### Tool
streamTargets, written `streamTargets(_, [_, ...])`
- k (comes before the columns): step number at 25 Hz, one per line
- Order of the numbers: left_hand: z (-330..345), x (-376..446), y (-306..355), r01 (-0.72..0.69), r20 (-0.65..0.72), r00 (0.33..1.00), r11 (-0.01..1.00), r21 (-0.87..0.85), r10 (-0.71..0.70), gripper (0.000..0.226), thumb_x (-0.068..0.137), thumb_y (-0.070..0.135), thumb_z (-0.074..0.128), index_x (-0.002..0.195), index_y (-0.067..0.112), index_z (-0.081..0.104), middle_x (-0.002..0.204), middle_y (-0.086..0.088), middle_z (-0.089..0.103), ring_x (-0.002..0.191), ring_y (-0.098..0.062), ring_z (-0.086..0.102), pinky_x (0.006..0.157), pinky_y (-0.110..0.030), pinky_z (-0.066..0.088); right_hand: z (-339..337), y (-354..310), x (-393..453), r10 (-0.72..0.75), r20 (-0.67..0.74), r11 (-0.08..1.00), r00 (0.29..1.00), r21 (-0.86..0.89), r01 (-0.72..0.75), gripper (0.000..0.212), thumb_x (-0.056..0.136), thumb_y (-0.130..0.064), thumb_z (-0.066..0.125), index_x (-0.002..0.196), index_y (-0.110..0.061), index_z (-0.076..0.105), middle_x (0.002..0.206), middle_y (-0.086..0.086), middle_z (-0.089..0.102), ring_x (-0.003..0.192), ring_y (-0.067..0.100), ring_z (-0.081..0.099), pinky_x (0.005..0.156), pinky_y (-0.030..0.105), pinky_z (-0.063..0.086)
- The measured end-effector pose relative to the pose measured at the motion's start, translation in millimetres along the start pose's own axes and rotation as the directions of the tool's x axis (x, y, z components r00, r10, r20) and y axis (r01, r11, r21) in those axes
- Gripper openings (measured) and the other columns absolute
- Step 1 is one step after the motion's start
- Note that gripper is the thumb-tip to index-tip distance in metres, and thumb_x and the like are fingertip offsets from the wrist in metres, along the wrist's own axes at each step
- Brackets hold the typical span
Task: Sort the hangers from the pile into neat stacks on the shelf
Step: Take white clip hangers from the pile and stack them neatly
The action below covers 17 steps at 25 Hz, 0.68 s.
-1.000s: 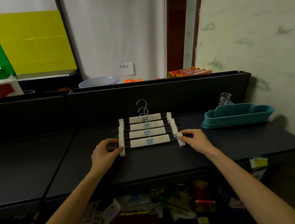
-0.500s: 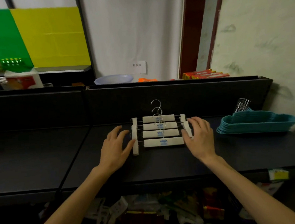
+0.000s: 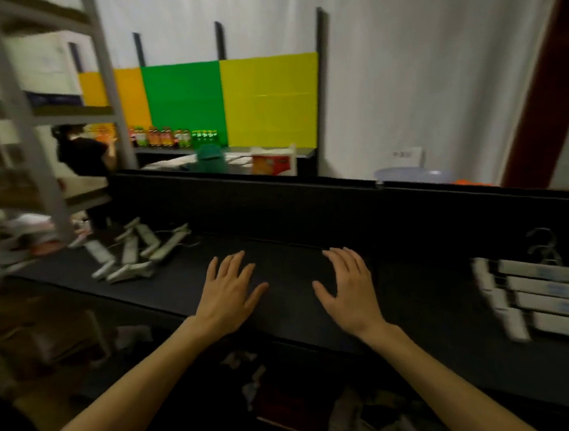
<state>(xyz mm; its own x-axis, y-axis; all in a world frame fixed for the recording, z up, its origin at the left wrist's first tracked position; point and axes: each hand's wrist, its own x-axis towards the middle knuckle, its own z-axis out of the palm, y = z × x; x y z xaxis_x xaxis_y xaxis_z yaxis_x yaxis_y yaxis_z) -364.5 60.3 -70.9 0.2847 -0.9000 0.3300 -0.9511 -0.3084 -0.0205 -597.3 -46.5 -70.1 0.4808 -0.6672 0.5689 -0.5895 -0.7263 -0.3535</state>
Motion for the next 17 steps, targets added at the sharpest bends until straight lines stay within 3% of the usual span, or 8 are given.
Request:
streamTargets(4, [4.0, -17.0, -123.7, 0.21, 0.019, 0.978, 0.975, -0.072, -0.209, 0.087, 0.09, 0.077, 0.013, 0.151, 0.022, 0.041, 0.164, -0.008, 0.027, 0.152, -0.028, 0.022, 0.125, -0.049, 0.011, 92.6, -107.4, 48.4, -0.153, 0.19, 0.983, 0.97, 0.13, 0.13, 0.062, 0.093, -0.04, 0.062, 0.149, -0.021, 0.04, 0.154, -0.002, 0.039, 0.148, 0.017, 0.023, 0.122, 0.038, 0.025])
streamTargets(7, [5.9, -8.5, -204.7, 0.267, -0.011, 0.963, 0.955, -0.13, -0.271, 0.062, 0.1, 0.062, 0.037, 0.146, 0.022, 0.046, 0.16, -0.007, 0.035, 0.147, -0.028, 0.032, 0.123, -0.048, 0.019, 145.5, -162.9, 92.9, -0.222, 0.217, 0.97, 0.951, 0.145, 0.194, 0.058, 0.093, -0.036, 0.063, 0.147, -0.024, 0.043, 0.149, -0.005, 0.043, 0.143, 0.011, 0.03, 0.117, 0.032, 0.031])
streamTargets(11, [16.9, 28.7, -284.3, 0.304, -0.013, 0.949, 0.927, -0.221, -0.315, 0.051, 0.102, 0.052, 0.045, 0.142, 0.021, 0.051, 0.158, -0.006, 0.037, 0.145, -0.027, 0.037, 0.118, -0.046, 0.029, 200.1, -208.9, 154.1, -0.251, 0.258, 0.966, 0.933, 0.12, 0.227, 0.06, 0.092, -0.038, 0.064, 0.147, -0.022, 0.044, 0.147, -0.002, 0.045, 0.14, 0.014, 0.036, 0.114, 0.033, 0.034])
streamTargets(14, [25.5, 75.9, -326.3, 0.243, -0.047, 0.965, 0.945, -0.218, -0.259, 0.048, 0.103, 0.047, 0.047, 0.141, 0.019, 0.052, 0.152, -0.003, 0.044, 0.133, -0.025, 0.049, 0.107, -0.043, 0.042, 241.5, -228.5, 207.0, -0.184, 0.305, 0.983, 0.935, 0.072, 0.17, 0.063, 0.09, -0.048, 0.063, 0.144, -0.022, 0.046, 0.144, 0.001, 0.049, 0.134, 0.019, 0.043, 0.108, 0.036, 0.039])
streamTargets(17, [34.6, 133.8, -363.0, 0.163, 0.019, 0.987, 0.971, -0.176, -0.162, 0.044, 0.103, 0.04, 0.047, 0.143, 0.024, 0.05, 0.153, 0.0, 0.043, 0.135, -0.022, 0.048, 0.108, -0.042, 0.043, 280.9, -236.9, 251.1, 0.017, 0.44, 0.996, 0.898, -0.084, 0.022, 0.075, 0.082, -0.07, 0.055, 0.14, -0.023, 0.048, 0.136, 0.004, 0.055, 0.123, 0.025, 0.052, 0.102, 0.04, 0.045])
